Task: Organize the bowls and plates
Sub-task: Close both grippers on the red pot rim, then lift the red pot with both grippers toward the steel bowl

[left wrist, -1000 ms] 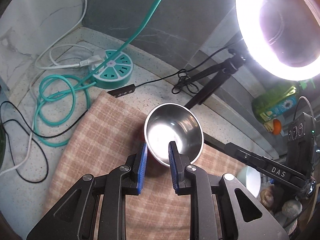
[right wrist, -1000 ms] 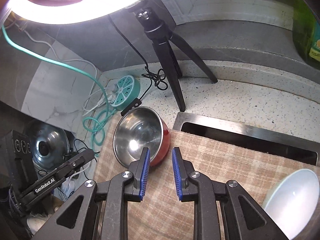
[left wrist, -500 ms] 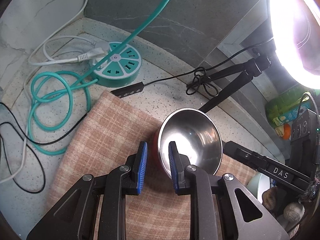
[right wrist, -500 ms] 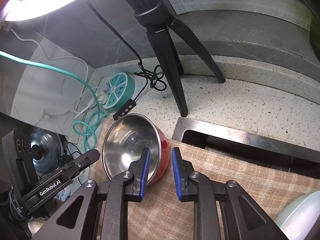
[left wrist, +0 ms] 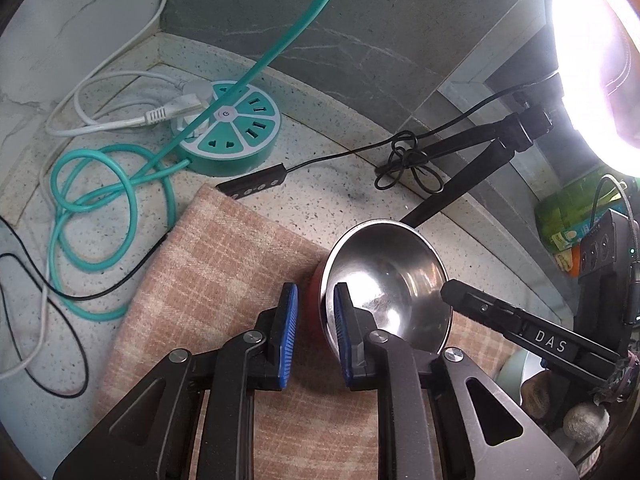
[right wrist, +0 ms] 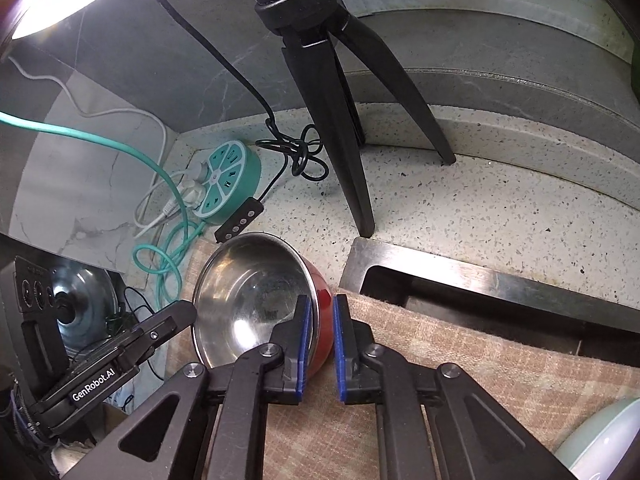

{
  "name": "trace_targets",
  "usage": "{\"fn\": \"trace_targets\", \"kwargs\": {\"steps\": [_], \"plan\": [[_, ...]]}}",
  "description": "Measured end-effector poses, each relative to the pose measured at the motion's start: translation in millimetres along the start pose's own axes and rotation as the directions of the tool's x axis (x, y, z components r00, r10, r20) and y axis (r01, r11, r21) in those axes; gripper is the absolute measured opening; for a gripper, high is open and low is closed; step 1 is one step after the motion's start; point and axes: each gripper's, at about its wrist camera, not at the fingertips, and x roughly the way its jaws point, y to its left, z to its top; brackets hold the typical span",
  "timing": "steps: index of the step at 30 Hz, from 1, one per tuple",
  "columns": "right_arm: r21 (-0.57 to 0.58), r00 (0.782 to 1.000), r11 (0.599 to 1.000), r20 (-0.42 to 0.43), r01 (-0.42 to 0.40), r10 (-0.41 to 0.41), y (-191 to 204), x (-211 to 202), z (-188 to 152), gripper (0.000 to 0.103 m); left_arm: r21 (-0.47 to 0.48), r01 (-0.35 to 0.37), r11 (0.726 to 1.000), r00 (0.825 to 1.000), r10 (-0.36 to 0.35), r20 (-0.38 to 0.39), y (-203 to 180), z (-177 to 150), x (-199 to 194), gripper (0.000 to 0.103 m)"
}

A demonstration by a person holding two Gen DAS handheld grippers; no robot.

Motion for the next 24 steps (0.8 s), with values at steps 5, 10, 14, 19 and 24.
{"fn": "trace_targets", "kwargs": {"steps": [5,10,14,19,24], "plan": [[-0.006,1.0,1.0,-0.009,0.005,-0.005,2.8,3.0,-0.1,0.006,0.0,0.007,1.0,1.0,-0.007,-0.012,-0.3,0.5,5.1,0.009],[-0.011,1.0,1.0,-0.005,0.01,-0.01,6.1,2.9,-0.8,0.004,0.01,0.01,1.0,1.0,-0.01,-0.015,-2.7,-0.6,7.0,0.007],[-0.015,1.0,1.0,-0.002,0.019,-0.019,8.5,2.2,-2.0,0.004,0.014,0.01,1.0,1.0,-0.01,-0.015,-1.7,-2.7,5.6,0.007],[-0.013,1.0,1.0,0.0,0.016,-0.016,11.6,-4.3,-6.3,0.004,0.02,0.015,1.0,1.0,-0.015,-0.005,-1.8,-7.8,-4.3,0.007],[-0.002,1.0,1.0,0.012,0.006,-0.006,15.6,-18.4,-13.7,0.004,0.035,0.032,0.999,0.999,-0.033,0.015,-7.0,-12.9,-23.6,0.007]]}}
